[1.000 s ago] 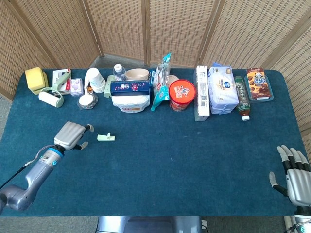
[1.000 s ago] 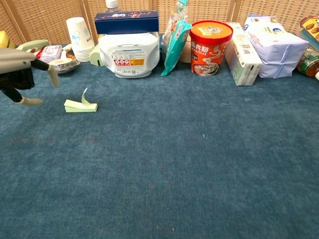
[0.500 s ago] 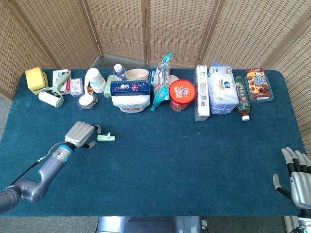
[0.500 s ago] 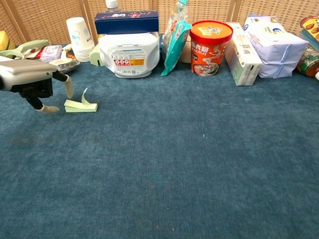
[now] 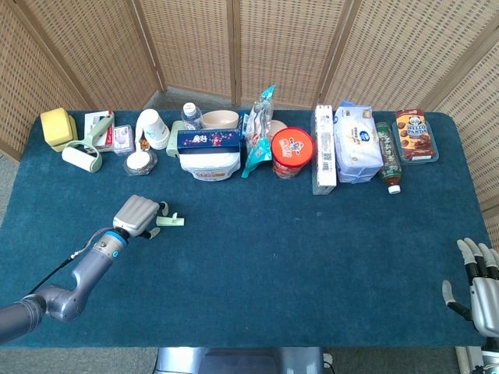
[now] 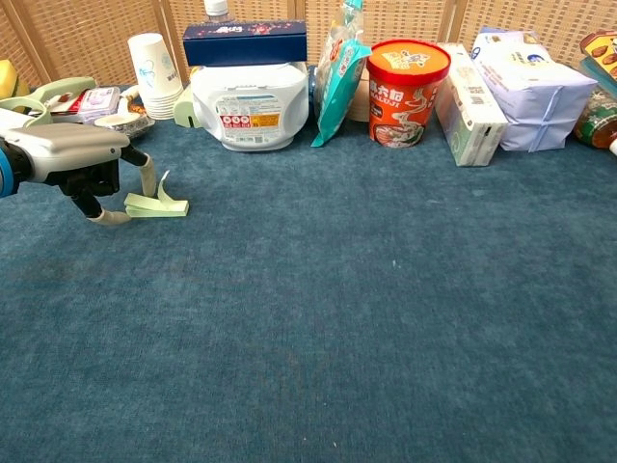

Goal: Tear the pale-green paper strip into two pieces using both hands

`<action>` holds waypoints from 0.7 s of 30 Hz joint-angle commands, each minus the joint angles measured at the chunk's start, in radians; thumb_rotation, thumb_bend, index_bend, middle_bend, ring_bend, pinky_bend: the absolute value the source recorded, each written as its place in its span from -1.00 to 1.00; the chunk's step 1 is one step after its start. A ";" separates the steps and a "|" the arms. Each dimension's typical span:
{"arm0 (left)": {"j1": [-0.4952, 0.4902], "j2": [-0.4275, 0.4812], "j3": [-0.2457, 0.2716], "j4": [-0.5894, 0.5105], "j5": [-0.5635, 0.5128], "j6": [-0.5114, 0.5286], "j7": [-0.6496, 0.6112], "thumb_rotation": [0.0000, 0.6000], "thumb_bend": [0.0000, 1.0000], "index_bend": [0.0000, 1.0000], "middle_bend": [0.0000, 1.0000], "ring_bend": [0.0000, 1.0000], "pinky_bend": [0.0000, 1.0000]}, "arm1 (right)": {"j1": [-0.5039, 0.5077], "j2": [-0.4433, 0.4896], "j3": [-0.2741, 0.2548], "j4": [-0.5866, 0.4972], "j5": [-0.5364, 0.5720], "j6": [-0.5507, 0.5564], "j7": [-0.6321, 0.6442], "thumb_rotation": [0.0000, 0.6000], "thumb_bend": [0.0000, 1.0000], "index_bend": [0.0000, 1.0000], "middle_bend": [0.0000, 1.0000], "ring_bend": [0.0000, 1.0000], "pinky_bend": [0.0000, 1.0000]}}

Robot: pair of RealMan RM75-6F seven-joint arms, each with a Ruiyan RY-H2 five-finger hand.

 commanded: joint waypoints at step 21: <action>-0.022 -0.016 0.006 0.005 -0.085 -0.002 0.053 1.00 -0.41 -0.14 0.93 0.98 0.94 | -0.009 -0.007 0.002 0.016 0.003 -0.001 0.016 0.71 -0.03 -0.96 -0.80 -0.98 -0.82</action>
